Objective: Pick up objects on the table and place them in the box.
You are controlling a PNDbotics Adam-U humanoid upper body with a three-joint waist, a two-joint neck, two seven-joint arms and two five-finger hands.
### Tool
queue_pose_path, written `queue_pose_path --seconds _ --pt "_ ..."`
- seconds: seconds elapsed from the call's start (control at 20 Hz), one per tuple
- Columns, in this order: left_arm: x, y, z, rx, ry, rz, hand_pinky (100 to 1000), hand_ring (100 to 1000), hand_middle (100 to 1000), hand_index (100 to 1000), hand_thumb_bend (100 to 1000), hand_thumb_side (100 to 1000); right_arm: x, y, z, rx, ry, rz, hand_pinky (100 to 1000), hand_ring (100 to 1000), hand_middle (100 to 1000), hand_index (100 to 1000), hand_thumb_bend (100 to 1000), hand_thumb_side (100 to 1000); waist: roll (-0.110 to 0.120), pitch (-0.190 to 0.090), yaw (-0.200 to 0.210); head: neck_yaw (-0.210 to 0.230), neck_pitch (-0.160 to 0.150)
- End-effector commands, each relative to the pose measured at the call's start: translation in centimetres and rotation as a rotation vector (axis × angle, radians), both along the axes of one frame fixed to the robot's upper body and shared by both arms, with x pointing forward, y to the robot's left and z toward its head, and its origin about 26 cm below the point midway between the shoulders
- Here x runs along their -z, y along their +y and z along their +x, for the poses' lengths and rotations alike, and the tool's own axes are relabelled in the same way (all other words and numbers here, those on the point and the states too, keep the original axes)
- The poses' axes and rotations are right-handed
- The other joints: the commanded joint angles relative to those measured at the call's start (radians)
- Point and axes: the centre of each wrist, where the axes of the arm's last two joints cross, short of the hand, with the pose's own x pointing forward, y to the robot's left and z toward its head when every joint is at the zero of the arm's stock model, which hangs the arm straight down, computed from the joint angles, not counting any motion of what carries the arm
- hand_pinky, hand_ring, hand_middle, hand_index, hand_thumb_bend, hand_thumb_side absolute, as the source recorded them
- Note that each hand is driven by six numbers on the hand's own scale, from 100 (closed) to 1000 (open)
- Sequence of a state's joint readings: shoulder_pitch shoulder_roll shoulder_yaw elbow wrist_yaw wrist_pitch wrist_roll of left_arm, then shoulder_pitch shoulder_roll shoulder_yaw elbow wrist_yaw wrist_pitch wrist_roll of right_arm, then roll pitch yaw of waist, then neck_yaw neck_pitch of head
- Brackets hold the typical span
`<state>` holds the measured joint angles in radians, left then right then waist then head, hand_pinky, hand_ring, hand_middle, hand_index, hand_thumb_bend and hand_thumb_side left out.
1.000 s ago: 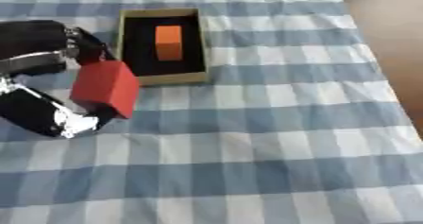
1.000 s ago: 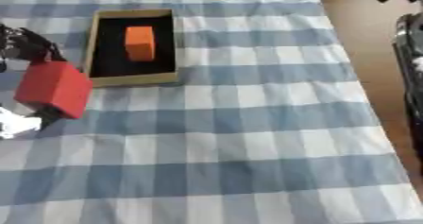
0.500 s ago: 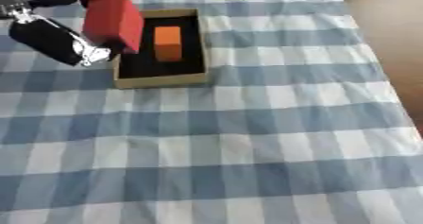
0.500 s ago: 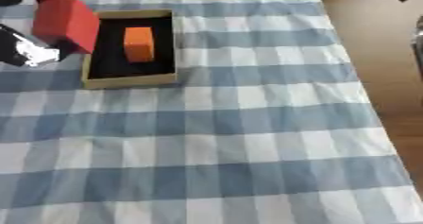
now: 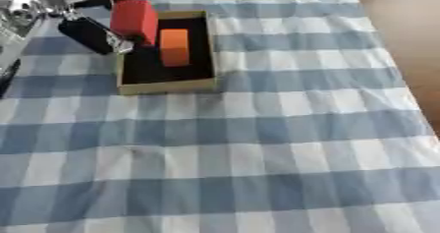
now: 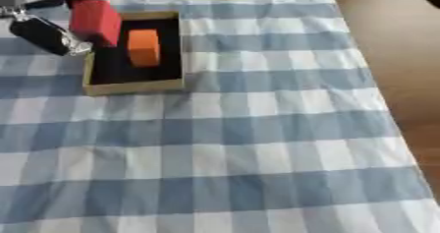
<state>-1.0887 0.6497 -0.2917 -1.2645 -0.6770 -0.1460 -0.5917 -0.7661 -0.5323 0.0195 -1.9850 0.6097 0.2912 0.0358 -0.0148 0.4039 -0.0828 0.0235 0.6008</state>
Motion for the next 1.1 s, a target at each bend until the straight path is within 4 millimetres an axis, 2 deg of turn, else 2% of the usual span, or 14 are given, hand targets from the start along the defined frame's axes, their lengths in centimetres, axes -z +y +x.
queue_pose_path --seconds 0.05,0.6,0.8,1.0,1.1 --pt "-0.8 0.7 0.7 -0.024 -0.044 -0.004 706 680 616 722 100 402 -0.9 0.1 -0.5 -0.008 -0.034 -0.002 852 761 465 698 100 801 0.001 -0.017 -0.006 0.006 -0.017" --pt "3.0 2.4 3.0 -0.125 0.018 0.027 708 688 611 715 100 426 -0.9 0.0 -0.6 -0.005 -0.039 0.018 852 761 463 698 100 801 -0.007 -0.009 -0.018 0.017 -0.015" --pt "3.7 2.4 3.3 -0.122 0.034 0.002 726 703 626 735 100 518 -0.9 0.0 -0.5 -0.006 -0.038 0.022 852 760 463 698 100 801 -0.012 -0.009 -0.020 0.024 -0.019" --pt "4.1 2.4 3.5 -0.105 0.044 -0.016 757 745 696 792 100 590 -0.8 0.0 -0.5 -0.001 -0.035 0.028 852 759 461 696 100 802 -0.014 -0.010 -0.023 0.029 -0.021" --pt "4.1 2.4 3.4 -0.103 0.037 -0.002 772 768 725 815 180 600 -0.8 -0.1 -0.5 0.000 -0.033 0.030 852 759 460 696 100 803 -0.014 -0.010 -0.023 0.029 -0.021"
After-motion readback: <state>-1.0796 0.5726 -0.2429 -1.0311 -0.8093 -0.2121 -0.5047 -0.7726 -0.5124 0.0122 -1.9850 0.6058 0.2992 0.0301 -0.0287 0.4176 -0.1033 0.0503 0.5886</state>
